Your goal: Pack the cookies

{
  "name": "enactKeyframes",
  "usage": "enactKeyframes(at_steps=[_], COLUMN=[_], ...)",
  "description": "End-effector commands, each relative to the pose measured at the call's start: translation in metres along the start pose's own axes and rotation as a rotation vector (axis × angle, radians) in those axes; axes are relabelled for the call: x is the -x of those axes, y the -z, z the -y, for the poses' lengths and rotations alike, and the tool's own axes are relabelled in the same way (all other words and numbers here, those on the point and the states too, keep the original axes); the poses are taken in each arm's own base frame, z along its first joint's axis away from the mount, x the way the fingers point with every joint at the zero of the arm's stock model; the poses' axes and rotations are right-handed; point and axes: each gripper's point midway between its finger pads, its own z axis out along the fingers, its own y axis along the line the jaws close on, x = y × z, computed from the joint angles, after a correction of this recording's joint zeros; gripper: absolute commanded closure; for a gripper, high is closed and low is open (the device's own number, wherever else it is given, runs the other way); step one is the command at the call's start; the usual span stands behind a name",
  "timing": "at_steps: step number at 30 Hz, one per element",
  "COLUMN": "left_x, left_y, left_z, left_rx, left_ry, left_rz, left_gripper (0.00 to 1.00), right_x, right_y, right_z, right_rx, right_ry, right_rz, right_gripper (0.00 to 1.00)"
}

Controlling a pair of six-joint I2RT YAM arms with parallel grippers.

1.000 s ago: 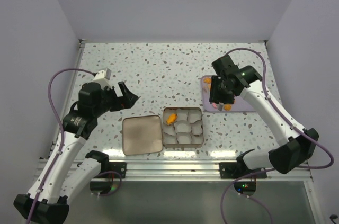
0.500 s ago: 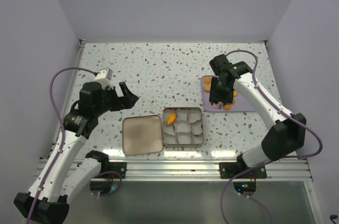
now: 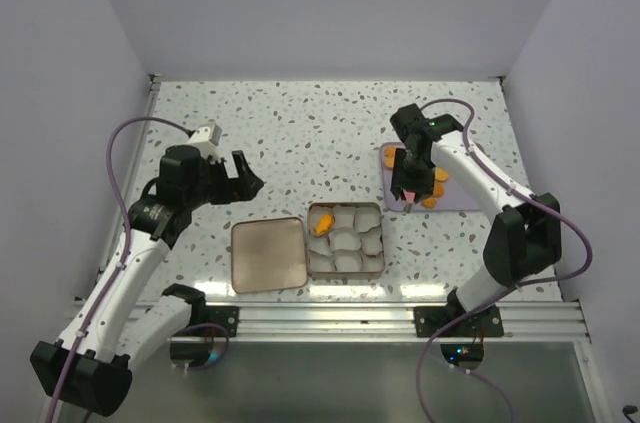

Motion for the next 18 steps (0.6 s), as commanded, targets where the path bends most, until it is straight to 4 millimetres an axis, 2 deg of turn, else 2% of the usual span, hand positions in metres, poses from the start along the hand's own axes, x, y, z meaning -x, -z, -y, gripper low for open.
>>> enactKeyframes(at_steps=[1,3,6,13,18], left_x=[0.028,0.030,0.033,0.036,0.033], left_y=[0.001,-0.001,-0.004,-0.010,-0.011], left_z=[0.011,0.011,0.011,0.009,0.009], left_rx=[-0.029,-0.029,-0.022,-0.007,-0.016], left_ry=[-0.050,-0.056,-0.064,-0.069,-0.059], left_rz=[0.078,0.078,0.076,0.072,0.072], left_gripper=[0.00,0.00,0.00,0.00,0.00], right_x=[0.019,0.022,0.025,0.014,0.012], right_y=[-0.001,-0.002,-0.003,-0.002,0.018], right_z=[-0.005,-0.007,-0.008,-0.013,-0.009], right_rx=[0.020,0.025,0.027,0.062,0.082], right_ry=[-0.018,-0.021,-0.020,-0.020,-0.029], right_rz=[0.033,0.031,0.023,-0.018,0.011], right_gripper=[0.52,0.52,0.58,0.71,0.73])
